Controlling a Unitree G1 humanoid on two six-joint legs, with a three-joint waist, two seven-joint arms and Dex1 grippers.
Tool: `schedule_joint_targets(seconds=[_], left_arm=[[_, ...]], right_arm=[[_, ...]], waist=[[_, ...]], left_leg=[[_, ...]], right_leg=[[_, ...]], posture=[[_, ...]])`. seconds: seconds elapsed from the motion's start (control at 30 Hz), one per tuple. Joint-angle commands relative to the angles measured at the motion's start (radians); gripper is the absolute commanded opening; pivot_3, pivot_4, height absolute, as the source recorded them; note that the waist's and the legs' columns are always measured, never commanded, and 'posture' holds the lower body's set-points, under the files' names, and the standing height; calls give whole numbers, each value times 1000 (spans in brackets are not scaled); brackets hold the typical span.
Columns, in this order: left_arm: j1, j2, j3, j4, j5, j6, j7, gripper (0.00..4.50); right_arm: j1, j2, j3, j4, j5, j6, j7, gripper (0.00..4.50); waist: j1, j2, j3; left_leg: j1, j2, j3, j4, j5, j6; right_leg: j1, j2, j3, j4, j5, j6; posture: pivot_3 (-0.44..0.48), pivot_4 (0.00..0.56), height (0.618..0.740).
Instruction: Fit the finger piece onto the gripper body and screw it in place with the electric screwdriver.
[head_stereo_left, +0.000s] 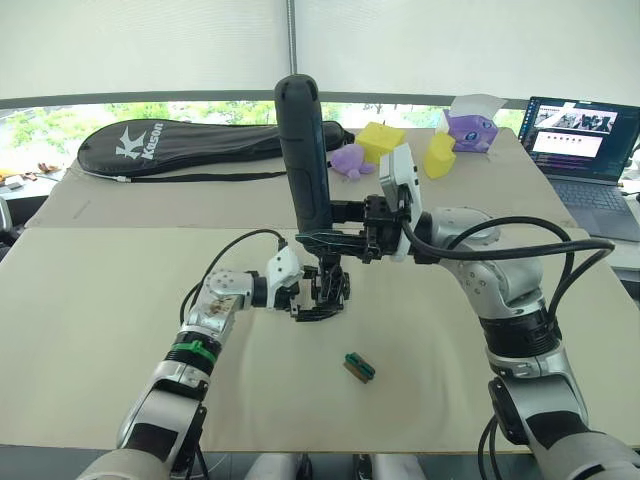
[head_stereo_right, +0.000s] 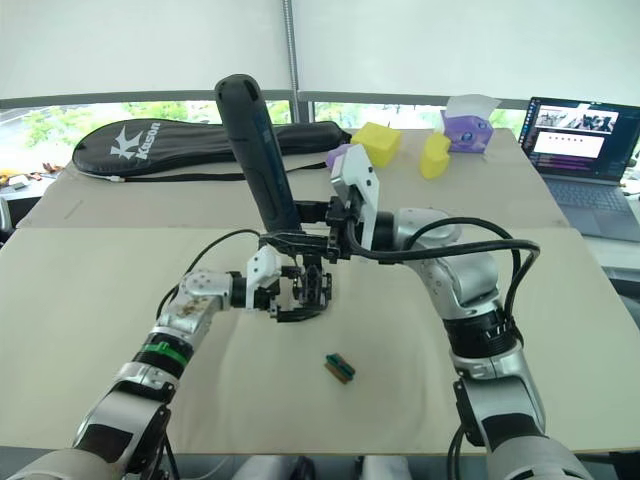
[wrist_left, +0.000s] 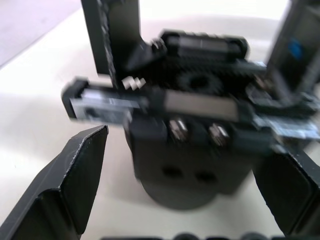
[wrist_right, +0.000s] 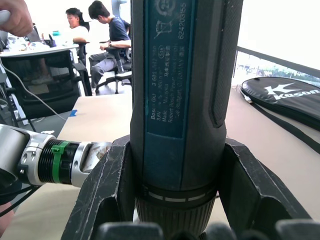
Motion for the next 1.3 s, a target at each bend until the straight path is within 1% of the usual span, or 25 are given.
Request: schedule_joint_targets(seconds=[0.03, 0.07, 0.23, 0.4, 0.83, 0.97, 1.07, 1.3], left_arm=[[-37, -2, 9, 52, 15, -58, 7, 3166], [-42, -1, 8, 67, 19, -68, 2, 2818], [-65, 2, 13, 127, 26, -100, -18, 2837], [-74, 7, 16, 153, 29, -118, -29, 2837], [-60, 11, 24, 157, 35, -137, -16, 2837], [-57, 15, 28, 154, 34, -137, -10, 2837], [-52, 21, 30, 147, 33, -136, -10, 2837], [-51, 26, 31, 149, 33, -140, -7, 2837]], right_arm=[[18, -13, -24, -28, -2, -29, 4, 1912], [22, -13, -23, -26, 0, -32, 9, 1912], [27, -22, 3, 33, -3, -7, 46, 1912], [23, -35, 40, 108, -37, -24, 102, 1912], [-36, -45, 148, 287, -149, -70, 165, 1912], [-39, -43, 152, 315, -165, -102, 180, 1912], [-31, -50, 156, 322, -176, -126, 198, 1912], [-24, -47, 158, 319, -177, -131, 200, 1912]], waist=[[0, 0, 0], [1, -1, 0], [-1, -2, -2], [-3, -4, -6], [-4, -8, -18], [-4, -8, -19], [-4, -8, -19], [-4, -8, -19]], left_leg=[[0, 0, 0, 0, 0, 0], [0, 0, 0, 0, 0, 0], [1, 0, 0, 0, 0, 0], [1, 1, 0, 0, 0, 0], [3, 3, -2, 0, 0, 0], [4, 2, -3, 0, 0, 0], [8, 3, -3, -1, 0, 0], [12, 3, -3, -2, -1, 1]], right_leg=[[0, 0, 0, 0, 0, 0], [0, 0, 0, 0, 0, 0], [1, -1, 0, 0, 0, 0], [1, -1, 1, 0, 0, 0], [3, -1, 2, -2, 0, 0], [4, -1, 2, -2, 0, 0], [8, -1, 2, -3, 0, 0], [11, -2, 3, -4, 0, 0]], posture=[[0, 150, 737], [0, 150, 737], [0, 150, 737], [0, 150, 737], [0, 150, 737], [0, 150, 737], [0, 150, 737], [0, 150, 737]])
